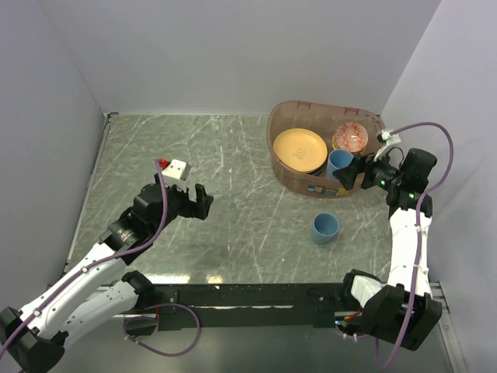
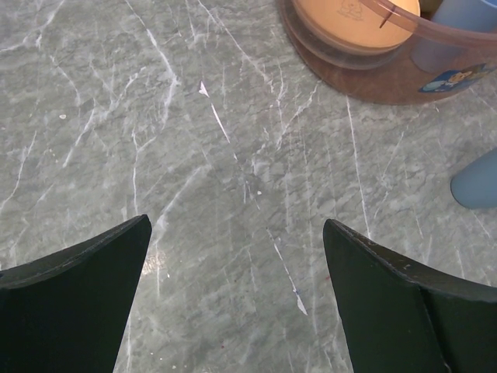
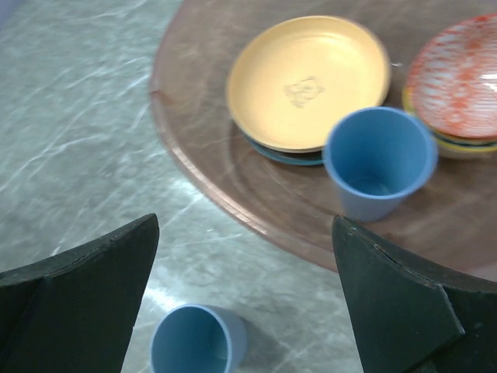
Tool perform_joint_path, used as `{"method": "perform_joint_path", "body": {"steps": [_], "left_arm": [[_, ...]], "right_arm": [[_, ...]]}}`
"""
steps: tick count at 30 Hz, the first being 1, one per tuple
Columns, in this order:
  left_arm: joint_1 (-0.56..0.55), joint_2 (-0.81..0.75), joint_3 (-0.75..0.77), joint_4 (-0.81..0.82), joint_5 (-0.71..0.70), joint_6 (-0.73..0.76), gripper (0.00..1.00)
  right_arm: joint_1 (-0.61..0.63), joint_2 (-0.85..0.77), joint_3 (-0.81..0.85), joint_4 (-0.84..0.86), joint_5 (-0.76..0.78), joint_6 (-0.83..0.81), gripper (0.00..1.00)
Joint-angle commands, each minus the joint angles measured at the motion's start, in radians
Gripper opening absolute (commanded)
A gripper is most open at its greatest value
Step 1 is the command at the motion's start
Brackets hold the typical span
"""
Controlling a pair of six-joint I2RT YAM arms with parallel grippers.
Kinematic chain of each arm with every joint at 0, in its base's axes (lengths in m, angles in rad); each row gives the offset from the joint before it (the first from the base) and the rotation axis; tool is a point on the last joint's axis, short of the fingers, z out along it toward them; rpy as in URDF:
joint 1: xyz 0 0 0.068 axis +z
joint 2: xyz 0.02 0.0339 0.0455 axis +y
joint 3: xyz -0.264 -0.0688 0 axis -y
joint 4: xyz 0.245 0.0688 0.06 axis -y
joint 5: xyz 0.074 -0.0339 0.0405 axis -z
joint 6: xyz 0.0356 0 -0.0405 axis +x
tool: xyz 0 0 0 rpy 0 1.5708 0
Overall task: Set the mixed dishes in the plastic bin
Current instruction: Place the cup in the plastic bin, then pick up the cup at the center of the board.
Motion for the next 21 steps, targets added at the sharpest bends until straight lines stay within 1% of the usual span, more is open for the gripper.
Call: {"method": "perform_joint_path", "body": {"steps": [1, 6, 7, 9, 12, 17, 21], "left_arm": [[0.003, -0.003, 0.016, 0.002, -0.044, -0.012, 0.99], [0.003, 0.011, 0.005, 0.002, -0.075, -0.012, 0.99], [0.003, 0.015, 0.005, 0.0, -0.077, -0.012, 0.99], [0.003, 0.02, 0.007, 0.002, -0.086, -0.009, 0.99], [0.003, 0.025, 0.007, 0.002, -0.09, -0.003, 0.99], [0.003, 0.025, 0.008, 0.009, -0.074, -0.005, 0.99], [0.003, 0.018, 0.01, 0.008, -0.063, -0.011, 0.99]], "right_arm": [[-0.004, -0.016, -0.056, 0.05, -0.193, -0.048, 1.0], [-0.006, 0.002, -0.056, -0.075, -0.195, -0.175, 1.0], [-0.004, 0.009, -0.053, -0.099, -0.199, -0.229, 1.0], [-0.001, 0.013, -0.045, -0.18, -0.205, -0.283, 1.0], [0.007, 0.018, -0.035, -0.282, -0.184, -0.413, 1.0], [0.016, -0.004, -0.032, -0.389, -0.055, -0.539, 1.0], [0.019, -0.02, -0.032, -0.452, 0.012, -0.652, 1.0]]}}
